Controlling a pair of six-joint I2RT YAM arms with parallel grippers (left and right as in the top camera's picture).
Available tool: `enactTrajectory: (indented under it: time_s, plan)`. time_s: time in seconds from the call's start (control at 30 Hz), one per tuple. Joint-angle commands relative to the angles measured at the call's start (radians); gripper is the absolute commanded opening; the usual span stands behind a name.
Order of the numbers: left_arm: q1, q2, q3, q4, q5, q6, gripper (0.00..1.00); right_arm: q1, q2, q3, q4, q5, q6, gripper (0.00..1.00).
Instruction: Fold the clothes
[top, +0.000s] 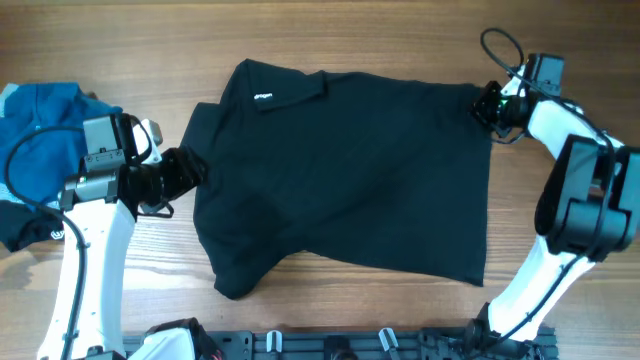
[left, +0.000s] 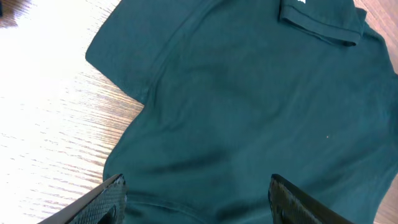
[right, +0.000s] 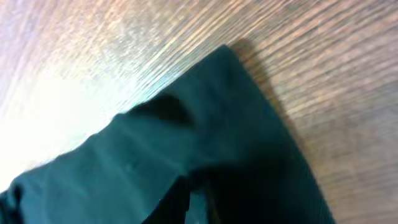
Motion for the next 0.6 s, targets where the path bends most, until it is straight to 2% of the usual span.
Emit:
enactTrajectory:
  time_s: [0.0,0.13,0.2,0.3,0.33,0.4,0.43,0.53,0.57]
  plan:
    - [-0.001,-0.011,0.016,-0.001,0.013,0.012,0.73,0.002,0.093,0.014,0.077,0.052,0.124,0.11]
    - [-0.001,-0.011,0.016,0.026,0.013,0.009,0.73,0.002,0.209,0.018,0.351,0.08,0.27,0.07]
    - [-0.001,-0.011,0.016,0.061,0.013,0.008,0.76,0.002,0.218,0.037,0.43,0.077,0.333,0.05]
    - [-0.01,-0.011,0.016,0.114,0.035,0.009,0.79,-0.004,0.217,0.139,0.43,-0.016,0.243,0.08]
    - [-0.023,-0.011,0.016,0.134,0.034,0.01,0.81,-0.013,0.214,0.196,0.388,-0.103,0.197,0.16]
    - [-0.059,-0.007,0.016,0.196,0.034,0.01,0.84,-0.034,0.181,0.296,0.248,-0.309,0.13,0.37]
    - [-0.081,0.001,0.015,0.24,0.029,0.011,0.84,-0.04,0.157,0.319,0.189,-0.369,0.099,0.42]
    - [-0.134,0.098,0.016,0.353,0.027,0.033,0.75,-0.044,-0.002,0.328,-0.028,-0.427,-0.02,0.46]
    - [-0.145,0.158,0.016,0.4,0.027,0.062,0.69,-0.039,-0.08,0.328,-0.14,-0.412,-0.06,0.47]
